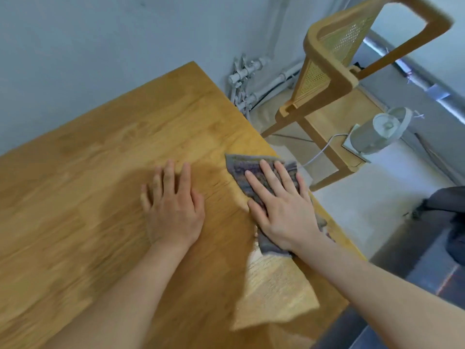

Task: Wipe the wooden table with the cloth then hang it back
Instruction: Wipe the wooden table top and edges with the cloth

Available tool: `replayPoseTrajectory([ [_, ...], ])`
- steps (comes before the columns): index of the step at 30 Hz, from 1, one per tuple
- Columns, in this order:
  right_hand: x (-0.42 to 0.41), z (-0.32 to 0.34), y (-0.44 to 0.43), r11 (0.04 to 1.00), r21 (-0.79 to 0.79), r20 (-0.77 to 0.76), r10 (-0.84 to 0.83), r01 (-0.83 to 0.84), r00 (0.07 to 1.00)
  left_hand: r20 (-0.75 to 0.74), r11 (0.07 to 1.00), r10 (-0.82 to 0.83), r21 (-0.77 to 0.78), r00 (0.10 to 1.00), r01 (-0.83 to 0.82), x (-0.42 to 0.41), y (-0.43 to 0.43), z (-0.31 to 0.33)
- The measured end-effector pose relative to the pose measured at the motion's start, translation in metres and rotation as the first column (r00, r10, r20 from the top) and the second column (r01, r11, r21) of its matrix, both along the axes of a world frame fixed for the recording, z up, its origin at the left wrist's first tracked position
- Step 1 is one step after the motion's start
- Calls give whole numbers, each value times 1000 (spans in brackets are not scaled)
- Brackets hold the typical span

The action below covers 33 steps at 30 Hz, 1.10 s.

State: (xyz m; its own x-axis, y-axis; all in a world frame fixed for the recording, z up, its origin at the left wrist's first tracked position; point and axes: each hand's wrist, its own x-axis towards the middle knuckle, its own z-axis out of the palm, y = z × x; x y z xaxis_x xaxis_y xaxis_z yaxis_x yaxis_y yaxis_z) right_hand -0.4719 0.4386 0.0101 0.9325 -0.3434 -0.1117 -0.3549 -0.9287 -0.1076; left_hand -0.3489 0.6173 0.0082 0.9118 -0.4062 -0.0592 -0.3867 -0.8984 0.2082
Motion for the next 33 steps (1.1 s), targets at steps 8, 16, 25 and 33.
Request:
replayPoseTrajectory([
  [8, -58, 4, 2, 994, 31, -62, 107, -105, 992, 0, 999, -31, -34, 1000, 30, -2, 0, -1],
  [16, 36, -1, -17, 972, 82, 22, -222, 220, 975, 1, 981, -193, -27, 981, 193, -53, -5, -5],
  [25, -96, 8, -45, 830, 220, -112, -500, 512, 859, 4, 964, -266, -21, 964, 266, -67, -8, -7],
  [33, 2, 5, -31, 866, 170, 78, -487, 470, 870, 3, 971, -240, 13, 971, 240, -65, -11, -4],
])
